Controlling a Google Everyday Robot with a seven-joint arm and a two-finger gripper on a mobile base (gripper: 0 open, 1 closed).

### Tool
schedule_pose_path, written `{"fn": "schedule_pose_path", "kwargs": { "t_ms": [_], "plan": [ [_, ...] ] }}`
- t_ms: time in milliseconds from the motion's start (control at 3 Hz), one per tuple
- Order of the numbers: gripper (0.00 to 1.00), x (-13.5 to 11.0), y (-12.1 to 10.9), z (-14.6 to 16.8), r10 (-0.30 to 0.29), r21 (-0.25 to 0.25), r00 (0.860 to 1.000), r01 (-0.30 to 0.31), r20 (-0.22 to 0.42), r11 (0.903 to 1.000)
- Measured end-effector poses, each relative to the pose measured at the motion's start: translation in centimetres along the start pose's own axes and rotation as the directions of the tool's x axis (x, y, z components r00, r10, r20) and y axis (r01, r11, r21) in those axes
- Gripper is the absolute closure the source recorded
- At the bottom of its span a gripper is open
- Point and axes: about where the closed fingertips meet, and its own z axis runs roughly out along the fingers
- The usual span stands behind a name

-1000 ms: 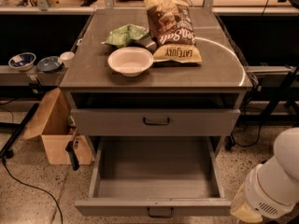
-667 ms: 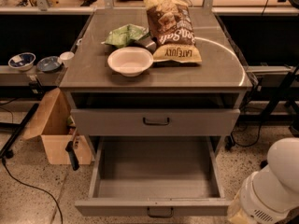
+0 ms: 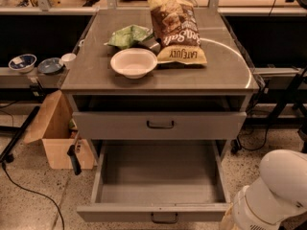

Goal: Close middle drawer

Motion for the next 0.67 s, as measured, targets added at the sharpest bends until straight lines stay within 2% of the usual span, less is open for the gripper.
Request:
{"fn": "schedule_pose_path", "kwargs": {
  "t_ms": [333, 667],
  "plan": [
    [1.00, -0.72, 0.59, 0.89, -0.127, -0.042, 0.992, 0.128, 0.018, 0.9909],
    [1.00, -0.68, 0.74, 0.84, -0.122, -0.030, 0.993, 0.122, 0.008, 0.9921]
  ]
}}
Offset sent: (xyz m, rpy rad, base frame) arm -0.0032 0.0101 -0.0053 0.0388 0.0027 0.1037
